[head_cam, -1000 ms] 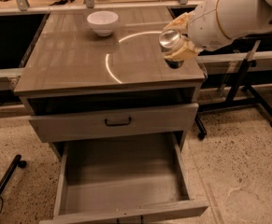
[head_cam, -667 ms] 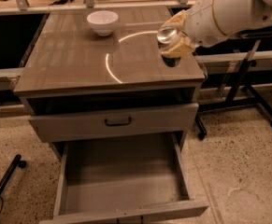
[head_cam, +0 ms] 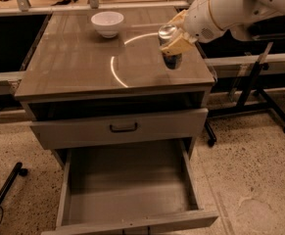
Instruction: Pick redbull can from middle drawer and place on counter
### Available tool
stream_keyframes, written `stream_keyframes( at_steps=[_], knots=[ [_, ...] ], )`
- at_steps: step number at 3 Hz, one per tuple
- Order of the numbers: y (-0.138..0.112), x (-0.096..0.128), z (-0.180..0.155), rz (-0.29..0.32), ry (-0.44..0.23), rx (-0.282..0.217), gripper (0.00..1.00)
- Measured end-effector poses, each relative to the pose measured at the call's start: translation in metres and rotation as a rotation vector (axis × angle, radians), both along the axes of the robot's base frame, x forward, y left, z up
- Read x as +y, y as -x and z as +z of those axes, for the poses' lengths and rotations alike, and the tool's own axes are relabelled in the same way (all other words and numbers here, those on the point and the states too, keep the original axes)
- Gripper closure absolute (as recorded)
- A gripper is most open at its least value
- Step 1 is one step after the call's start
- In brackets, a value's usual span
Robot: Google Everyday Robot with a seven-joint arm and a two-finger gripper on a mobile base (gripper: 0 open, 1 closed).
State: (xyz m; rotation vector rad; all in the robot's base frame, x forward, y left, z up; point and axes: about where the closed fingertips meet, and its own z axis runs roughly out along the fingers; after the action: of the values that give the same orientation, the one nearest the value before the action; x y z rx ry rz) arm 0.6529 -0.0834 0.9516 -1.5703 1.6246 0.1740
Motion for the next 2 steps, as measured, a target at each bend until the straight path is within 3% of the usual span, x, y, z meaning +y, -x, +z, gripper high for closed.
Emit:
stream_keyframes(
  at_steps=[1,2],
  knots=[
    [-0.028,-0.010,-0.019,-0.081,-0.077,0.064,1.00],
    [-0.046,-0.016,-0.027,-0.118,-0.130,0.097,1.00]
  ],
)
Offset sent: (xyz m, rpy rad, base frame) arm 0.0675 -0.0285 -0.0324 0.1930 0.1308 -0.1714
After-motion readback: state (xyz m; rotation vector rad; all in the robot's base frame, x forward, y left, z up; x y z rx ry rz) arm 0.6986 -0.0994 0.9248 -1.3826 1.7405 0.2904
